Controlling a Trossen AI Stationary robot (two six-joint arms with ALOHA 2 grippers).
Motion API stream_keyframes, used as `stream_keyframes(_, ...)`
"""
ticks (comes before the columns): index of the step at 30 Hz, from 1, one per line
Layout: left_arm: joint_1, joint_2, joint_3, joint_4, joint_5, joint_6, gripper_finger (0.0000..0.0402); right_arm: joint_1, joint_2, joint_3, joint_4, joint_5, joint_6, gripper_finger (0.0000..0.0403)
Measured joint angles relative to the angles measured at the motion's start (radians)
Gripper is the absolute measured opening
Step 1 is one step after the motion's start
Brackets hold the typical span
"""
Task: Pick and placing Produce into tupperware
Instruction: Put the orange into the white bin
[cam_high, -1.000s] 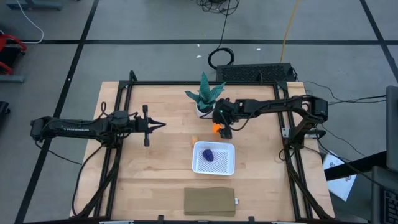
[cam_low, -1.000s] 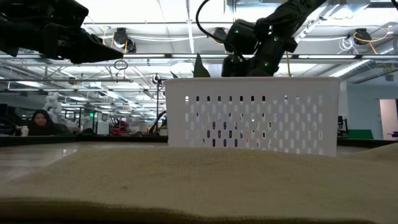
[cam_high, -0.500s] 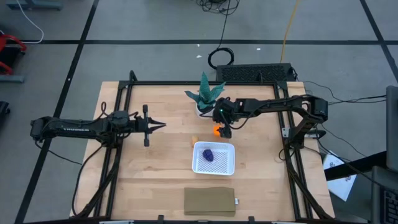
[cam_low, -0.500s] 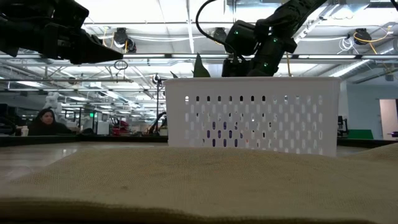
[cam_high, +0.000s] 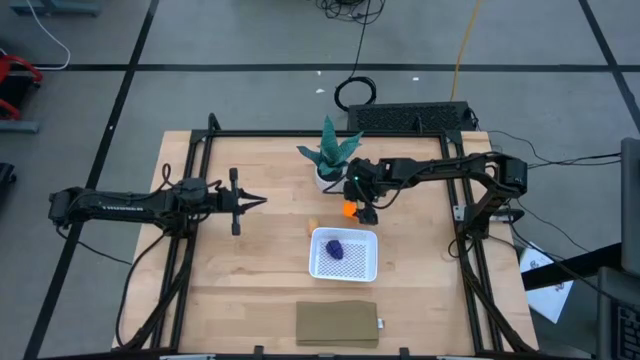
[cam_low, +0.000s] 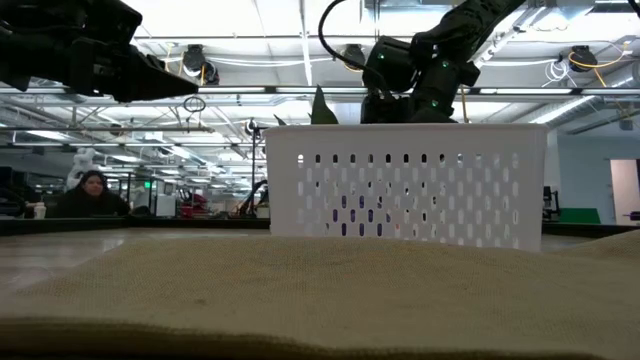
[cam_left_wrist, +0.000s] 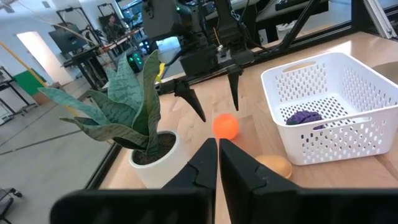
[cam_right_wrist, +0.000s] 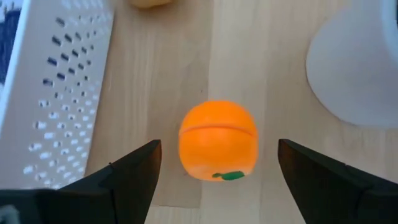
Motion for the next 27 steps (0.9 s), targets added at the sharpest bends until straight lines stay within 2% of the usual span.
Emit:
stream_keyframes(5, 0.000, 0.000, 0.000, -0.002, 0.000, -0.001, 0.0027, 0.003, 0.000, 0.000, 0.007, 0.001, -0.123, 0.0313)
stream_keyframes(13, 0.000, 0.000, 0.000, -0.011, 0.000, -0.003, 0.0008, 0.003, 0.000, 0.000, 0.011, 0.001, -0.241, 0.0313)
stream_keyframes(19, 0.000, 0.000, 0.000, -0.011, 0.000, -0.003, 0.0006, 0.017, 0.000, 0.000, 0.014, 0.009, -0.417, 0.0313)
stream_keyframes(27, 0.000, 0.000, 0.000, -0.012, 0.000, -0.007, 0.0028, 0.015, 0.000, 0.000, 0.017, 0.032, -0.387, 0.0313)
